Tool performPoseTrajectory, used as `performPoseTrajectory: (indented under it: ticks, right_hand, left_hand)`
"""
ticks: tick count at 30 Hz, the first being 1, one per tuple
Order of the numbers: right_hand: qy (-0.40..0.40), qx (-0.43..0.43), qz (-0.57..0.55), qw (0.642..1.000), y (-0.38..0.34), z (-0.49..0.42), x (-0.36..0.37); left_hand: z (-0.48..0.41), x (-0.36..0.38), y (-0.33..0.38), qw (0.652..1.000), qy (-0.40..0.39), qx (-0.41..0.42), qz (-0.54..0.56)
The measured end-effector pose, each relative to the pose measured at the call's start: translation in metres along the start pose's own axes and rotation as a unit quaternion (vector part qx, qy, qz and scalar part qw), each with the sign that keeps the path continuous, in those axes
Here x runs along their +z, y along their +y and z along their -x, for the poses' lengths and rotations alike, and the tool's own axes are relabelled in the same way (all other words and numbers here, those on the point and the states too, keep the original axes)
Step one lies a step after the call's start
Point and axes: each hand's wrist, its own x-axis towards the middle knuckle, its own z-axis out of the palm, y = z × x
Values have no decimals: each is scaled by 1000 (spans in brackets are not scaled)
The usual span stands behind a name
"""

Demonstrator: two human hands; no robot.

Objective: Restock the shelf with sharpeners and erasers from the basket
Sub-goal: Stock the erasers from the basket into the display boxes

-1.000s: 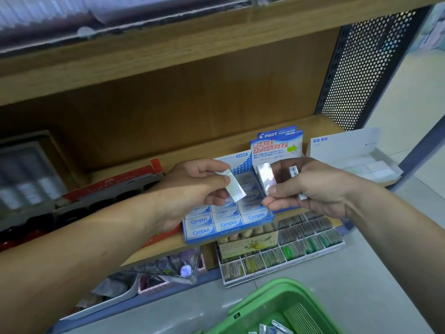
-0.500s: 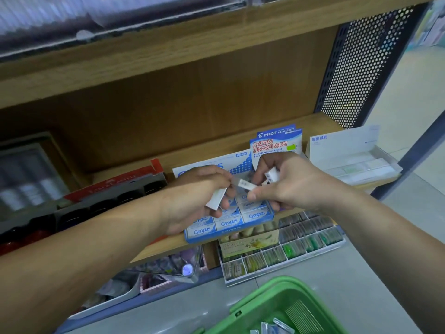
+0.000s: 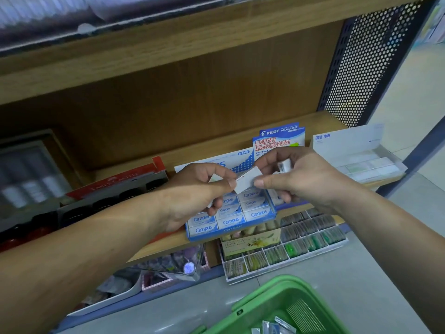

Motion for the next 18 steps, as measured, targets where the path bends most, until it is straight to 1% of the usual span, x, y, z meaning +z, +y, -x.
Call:
performPoseTrajectory:
  ticks: [3, 8, 11, 13, 16, 18]
  right_hand:
    - [20, 14, -47, 999, 0, -2, 0]
    - [13, 12, -40, 999, -1, 0, 0]
    - [28, 30, -76, 996, -1, -2, -6]
    - [-6, 60, -131, 990, -2, -1, -12]
    - [-62, 88, -259, 960, -3, 3, -26]
    - [-66, 82, -284, 953, 0, 7, -37]
  left_hand:
    - [0, 5, 1, 999, -4, 15, -40]
    - [-6, 19, 12, 996, 12, 60, -58]
    - [-7, 25, 17, 995, -5, 84, -57]
    - [-7, 27, 18, 997, -3, 79, -24]
    - [-10, 29, 17, 997, 48, 54, -4]
    - [-13, 30, 17, 996, 73, 48, 6]
